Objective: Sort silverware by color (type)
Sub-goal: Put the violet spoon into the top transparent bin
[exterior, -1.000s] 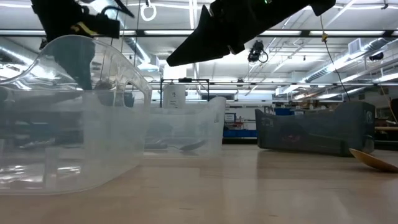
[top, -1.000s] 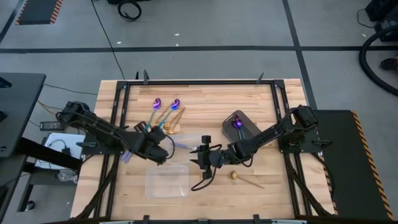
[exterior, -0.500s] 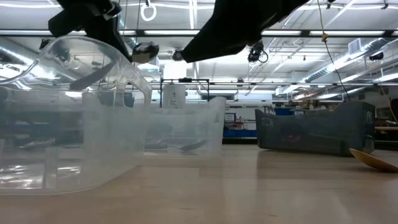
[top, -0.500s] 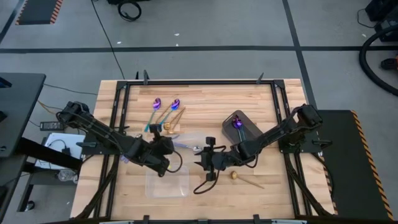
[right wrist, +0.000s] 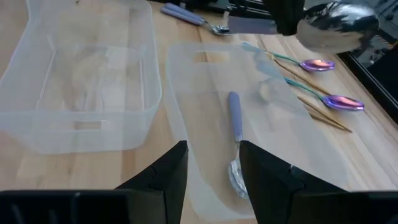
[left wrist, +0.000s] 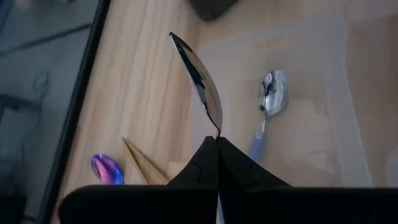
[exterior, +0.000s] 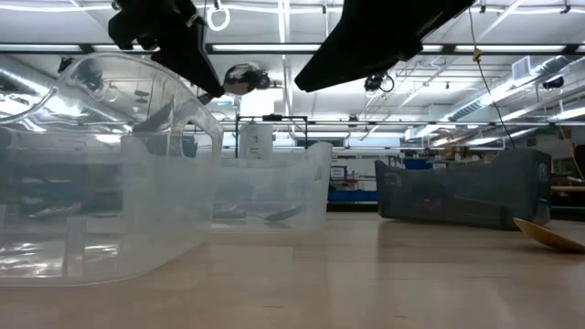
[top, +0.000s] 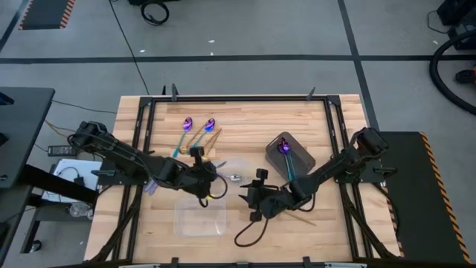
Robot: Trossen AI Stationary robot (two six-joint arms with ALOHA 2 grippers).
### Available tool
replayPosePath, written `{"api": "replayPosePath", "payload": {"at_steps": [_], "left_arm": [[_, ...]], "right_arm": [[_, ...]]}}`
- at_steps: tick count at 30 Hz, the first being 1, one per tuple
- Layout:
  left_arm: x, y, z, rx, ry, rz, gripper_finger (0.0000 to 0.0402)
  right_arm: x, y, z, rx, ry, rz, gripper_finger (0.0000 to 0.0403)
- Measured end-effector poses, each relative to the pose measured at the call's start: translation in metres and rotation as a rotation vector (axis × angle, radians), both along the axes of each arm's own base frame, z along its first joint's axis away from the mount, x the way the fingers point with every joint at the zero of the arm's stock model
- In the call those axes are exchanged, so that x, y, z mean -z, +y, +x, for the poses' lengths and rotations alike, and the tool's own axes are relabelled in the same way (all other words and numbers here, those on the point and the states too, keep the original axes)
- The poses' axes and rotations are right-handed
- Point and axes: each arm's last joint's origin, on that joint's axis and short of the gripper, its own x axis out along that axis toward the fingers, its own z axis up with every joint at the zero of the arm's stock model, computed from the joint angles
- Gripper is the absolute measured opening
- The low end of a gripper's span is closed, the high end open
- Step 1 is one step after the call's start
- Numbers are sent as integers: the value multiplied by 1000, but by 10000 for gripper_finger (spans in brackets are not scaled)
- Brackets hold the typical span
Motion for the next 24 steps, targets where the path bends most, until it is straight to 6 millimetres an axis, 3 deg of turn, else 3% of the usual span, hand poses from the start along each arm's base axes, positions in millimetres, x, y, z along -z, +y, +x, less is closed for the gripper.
{"api": "replayPosePath", "payload": {"at_steps": [10, 16, 24], "left_arm": [[-7, -1, 12, 252, 28, 165, 0], [3, 8, 12, 320, 91, 135, 0], [25, 4, 33, 421, 115, 140, 0]], "right_arm": [[3, 8, -7, 40, 6, 46, 155], [0, 18, -23, 96, 0, 39, 155], [-5, 27, -32, 134, -46, 47, 155]]}}
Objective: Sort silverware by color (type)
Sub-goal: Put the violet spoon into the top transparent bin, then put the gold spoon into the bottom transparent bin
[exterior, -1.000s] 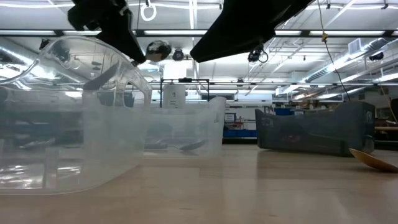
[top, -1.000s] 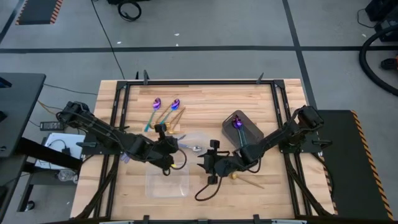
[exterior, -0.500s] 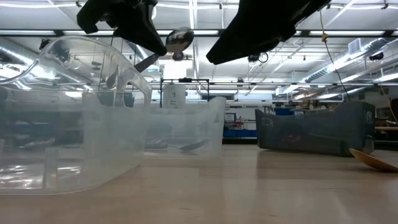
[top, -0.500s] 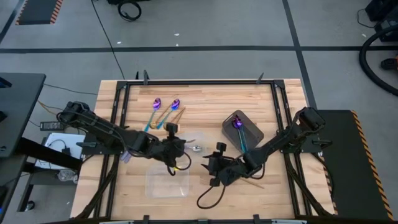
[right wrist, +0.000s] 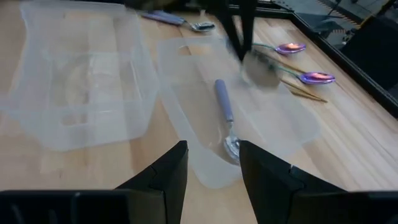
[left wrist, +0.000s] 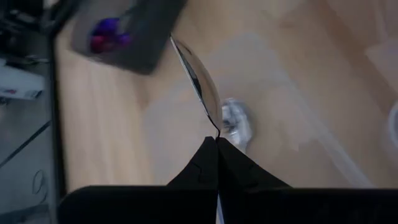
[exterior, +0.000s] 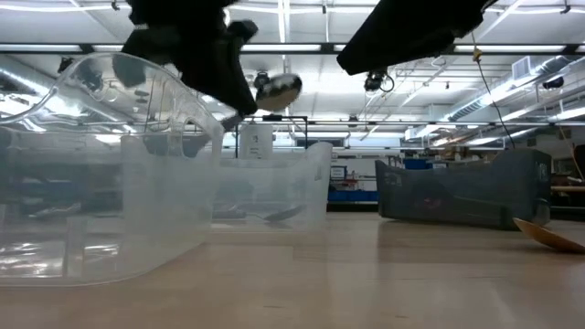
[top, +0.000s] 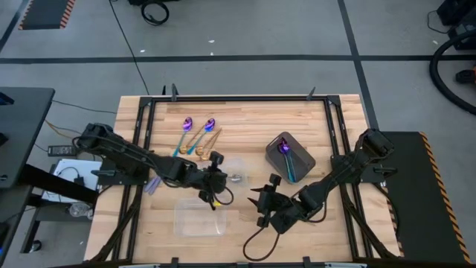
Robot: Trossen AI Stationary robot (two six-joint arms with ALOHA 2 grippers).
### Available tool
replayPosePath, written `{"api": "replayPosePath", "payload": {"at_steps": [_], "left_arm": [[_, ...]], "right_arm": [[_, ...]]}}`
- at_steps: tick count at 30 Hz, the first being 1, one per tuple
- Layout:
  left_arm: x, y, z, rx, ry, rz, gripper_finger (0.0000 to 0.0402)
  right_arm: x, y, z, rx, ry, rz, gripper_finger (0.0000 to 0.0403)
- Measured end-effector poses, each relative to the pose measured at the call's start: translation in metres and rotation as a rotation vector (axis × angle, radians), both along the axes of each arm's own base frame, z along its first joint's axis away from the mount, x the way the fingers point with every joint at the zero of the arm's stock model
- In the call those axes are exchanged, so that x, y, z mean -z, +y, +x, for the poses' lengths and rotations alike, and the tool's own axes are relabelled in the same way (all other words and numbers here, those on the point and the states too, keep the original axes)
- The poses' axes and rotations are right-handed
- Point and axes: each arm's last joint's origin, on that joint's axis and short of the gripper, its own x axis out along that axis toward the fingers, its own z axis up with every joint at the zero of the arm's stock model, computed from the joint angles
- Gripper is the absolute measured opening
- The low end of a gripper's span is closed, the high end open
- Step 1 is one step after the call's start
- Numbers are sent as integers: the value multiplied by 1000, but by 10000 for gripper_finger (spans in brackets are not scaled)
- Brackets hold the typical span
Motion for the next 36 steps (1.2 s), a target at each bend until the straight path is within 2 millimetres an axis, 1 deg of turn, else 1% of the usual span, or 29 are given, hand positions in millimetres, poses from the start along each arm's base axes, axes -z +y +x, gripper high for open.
{"api": "replayPosePath", "payload": {"at_steps": [2, 5, 9, 11, 14, 18, 23, 27, 30, 33, 36], "left_arm": [[12, -1, 5, 26, 45, 20, 0], [25, -2, 9, 58, 94, 63, 0], [35, -2, 13, 80, 133, 85, 0], [40, 2, 12, 78, 173, 77, 0], [45, 8, 16, 57, 185, 62, 1], [46, 13, 17, 22, 181, 49, 15], [46, 12, 16, 11, 180, 39, 39], [46, 10, 16, -12, 168, 19, 70], [45, 7, 15, -33, 158, 36, 98], [38, 2, 13, -44, 146, 79, 115], [24, -1, 8, -63, 106, 76, 118]], "right_arm": [[1, 0, -1, 6, 4, 15, 155], [2, 1, -3, 21, 10, 30, 155], [2, 3, -5, 19, 5, 33, 155], [3, 3, -4, 19, 4, 34, 155], [4, 2, -4, 14, 18, 17, 155], [4, 1, -3, 6, 20, 10, 155], [4, 2, -2, 5, 18, 10, 155], [3, 2, -2, 5, 12, 14, 155], [3, 2, -2, 5, 12, 14, 155], [3, 2, -2, 6, 11, 13, 155], [4, 0, -3, 33, -3, -15, 155]]}}
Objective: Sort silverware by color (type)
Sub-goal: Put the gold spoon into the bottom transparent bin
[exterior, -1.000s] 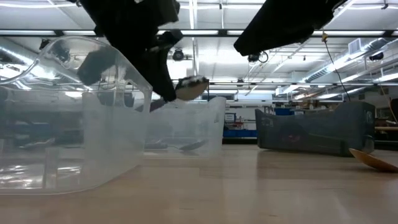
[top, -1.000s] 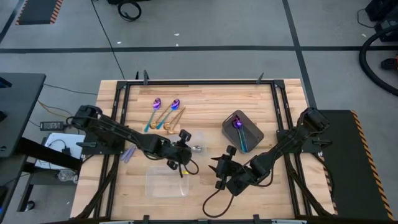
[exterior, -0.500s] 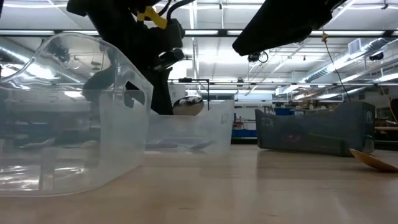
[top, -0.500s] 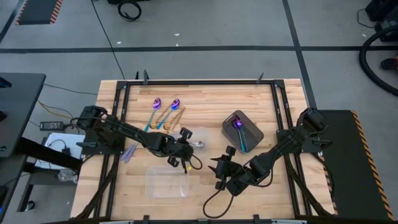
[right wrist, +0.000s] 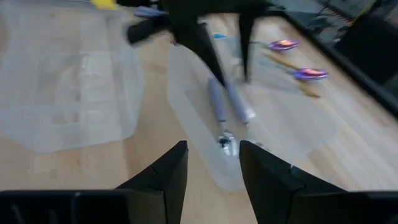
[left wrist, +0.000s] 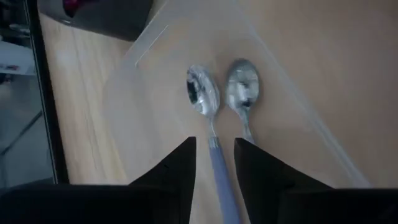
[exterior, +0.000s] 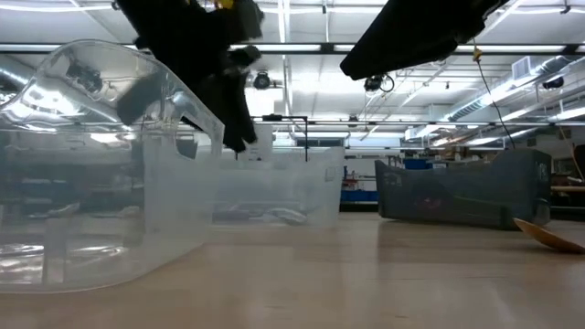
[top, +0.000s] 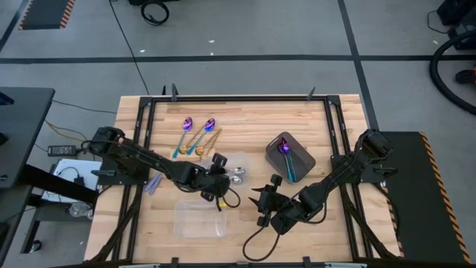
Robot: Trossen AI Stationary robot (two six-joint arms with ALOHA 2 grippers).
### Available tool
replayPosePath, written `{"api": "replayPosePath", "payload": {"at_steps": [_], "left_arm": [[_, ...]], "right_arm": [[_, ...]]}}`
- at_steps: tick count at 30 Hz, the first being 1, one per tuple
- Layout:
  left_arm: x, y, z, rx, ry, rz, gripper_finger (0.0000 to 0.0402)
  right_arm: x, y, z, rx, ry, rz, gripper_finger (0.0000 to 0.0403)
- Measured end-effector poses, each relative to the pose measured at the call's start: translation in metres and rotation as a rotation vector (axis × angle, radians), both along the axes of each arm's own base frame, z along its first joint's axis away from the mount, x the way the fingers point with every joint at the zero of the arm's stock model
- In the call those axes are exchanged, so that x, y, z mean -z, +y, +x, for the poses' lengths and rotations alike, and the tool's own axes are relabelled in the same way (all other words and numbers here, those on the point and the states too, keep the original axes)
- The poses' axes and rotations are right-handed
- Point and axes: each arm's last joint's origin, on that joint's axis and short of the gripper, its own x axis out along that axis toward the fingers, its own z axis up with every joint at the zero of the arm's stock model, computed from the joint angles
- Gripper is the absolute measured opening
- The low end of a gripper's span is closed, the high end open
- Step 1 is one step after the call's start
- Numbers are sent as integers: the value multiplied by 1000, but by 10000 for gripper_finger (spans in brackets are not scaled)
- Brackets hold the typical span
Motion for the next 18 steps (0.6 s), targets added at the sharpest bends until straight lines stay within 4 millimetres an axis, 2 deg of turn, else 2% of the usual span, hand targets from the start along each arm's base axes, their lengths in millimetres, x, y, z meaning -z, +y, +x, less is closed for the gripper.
{"api": "replayPosePath", "payload": {"at_steps": [4, 8, 11, 18], "left_arm": [[-24, 3, -15, -38, -60, -52, 116], [-43, 9, -34, -93, -144, -121, 116], [-44, 13, -49, -157, -174, -181, 116], [-30, 24, -81, -343, -212, -308, 116]], "right_arm": [[5, 0, -3, 11, -9, -32, 155], [4, 1, 1, -47, -23, -57, 155], [-1, 0, 8, -119, -27, -61, 155], [1, -16, 23, -269, -25, -50, 155]]}}
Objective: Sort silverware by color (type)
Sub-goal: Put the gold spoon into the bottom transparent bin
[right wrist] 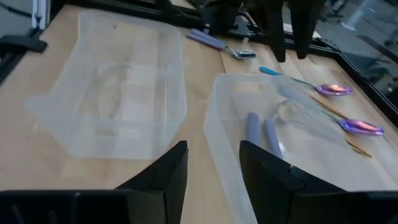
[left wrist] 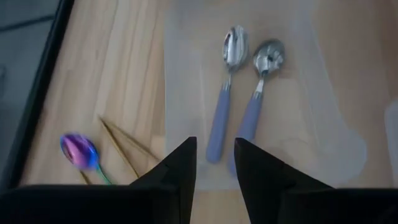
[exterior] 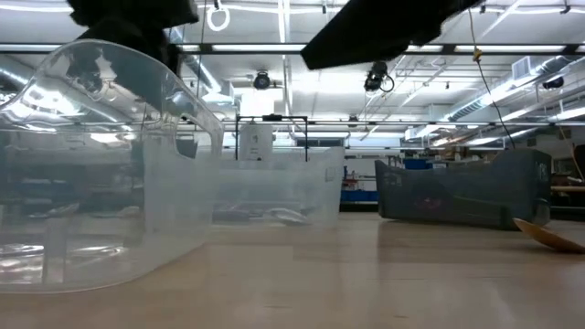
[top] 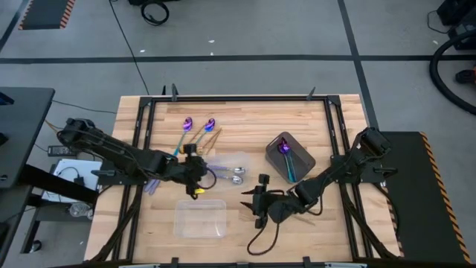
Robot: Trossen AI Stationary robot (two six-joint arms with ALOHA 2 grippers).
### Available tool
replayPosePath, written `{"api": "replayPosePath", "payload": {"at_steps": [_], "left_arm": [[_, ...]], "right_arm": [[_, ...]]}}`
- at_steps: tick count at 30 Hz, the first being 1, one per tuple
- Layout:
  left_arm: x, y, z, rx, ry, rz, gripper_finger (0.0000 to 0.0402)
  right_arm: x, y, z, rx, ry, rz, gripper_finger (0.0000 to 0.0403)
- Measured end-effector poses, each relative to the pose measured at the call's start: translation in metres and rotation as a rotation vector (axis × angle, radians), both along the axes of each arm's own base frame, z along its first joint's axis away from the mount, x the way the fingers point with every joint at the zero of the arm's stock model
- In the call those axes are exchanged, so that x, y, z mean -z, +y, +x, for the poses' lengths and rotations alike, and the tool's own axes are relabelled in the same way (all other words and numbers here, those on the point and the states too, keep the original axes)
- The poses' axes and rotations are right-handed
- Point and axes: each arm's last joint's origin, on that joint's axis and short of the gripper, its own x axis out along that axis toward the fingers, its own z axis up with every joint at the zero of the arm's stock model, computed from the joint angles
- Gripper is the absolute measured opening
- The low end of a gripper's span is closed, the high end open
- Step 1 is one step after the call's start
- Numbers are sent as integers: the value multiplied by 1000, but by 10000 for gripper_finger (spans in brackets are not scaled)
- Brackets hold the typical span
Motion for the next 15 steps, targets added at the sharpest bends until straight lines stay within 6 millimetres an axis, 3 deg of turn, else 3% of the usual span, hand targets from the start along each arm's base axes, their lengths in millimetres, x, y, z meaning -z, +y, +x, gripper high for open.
{"api": "replayPosePath", "payload": {"at_steps": [5, 15], "left_arm": [[14, 9, -16, -97, 34, -33, 116], [37, 40, -24, -268, 98, -58, 116]], "right_arm": [[5, -23, 10, -40, -19, -19, 155], [5, -57, 24, -82, -57, -8, 155]]}}
